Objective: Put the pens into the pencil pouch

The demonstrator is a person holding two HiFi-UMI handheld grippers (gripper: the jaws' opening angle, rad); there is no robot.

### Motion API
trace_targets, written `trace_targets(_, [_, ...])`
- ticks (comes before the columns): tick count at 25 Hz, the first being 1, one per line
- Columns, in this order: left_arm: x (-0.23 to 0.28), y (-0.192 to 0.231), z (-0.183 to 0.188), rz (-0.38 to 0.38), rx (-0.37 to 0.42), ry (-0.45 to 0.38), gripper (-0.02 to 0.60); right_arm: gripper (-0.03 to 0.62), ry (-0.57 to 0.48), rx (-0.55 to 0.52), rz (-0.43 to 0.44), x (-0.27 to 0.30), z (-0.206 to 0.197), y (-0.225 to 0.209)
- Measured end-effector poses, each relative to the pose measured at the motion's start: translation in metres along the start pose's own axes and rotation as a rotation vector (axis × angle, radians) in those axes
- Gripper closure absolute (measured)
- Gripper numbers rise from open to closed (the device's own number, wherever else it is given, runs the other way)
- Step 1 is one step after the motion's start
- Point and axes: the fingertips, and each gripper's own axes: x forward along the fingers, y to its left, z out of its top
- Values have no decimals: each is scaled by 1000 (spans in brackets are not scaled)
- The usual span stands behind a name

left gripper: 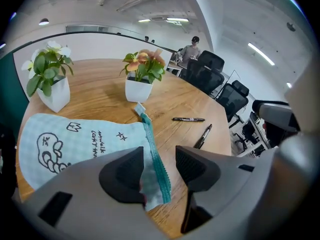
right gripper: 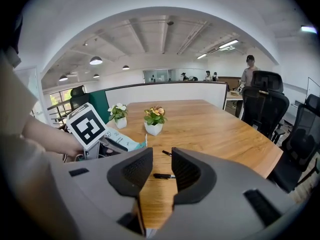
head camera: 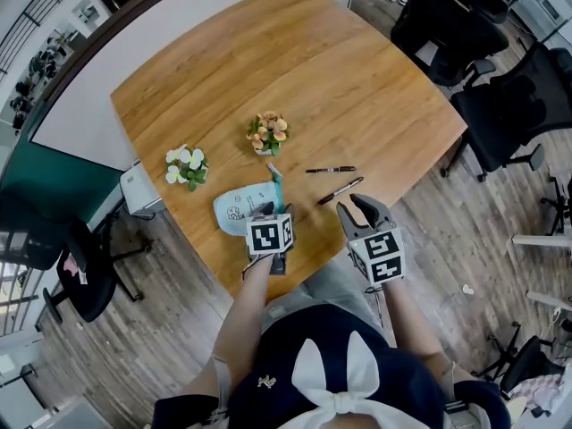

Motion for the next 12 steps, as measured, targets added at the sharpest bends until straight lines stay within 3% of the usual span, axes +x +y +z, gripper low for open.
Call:
trace_targets(6, [7,15,-6,69,10,33,454,470,33,-7,37,12,-7,7])
trace_targets(12, [7,13,-6,26,13,41,501,467,50,-6,65,19,-11,13])
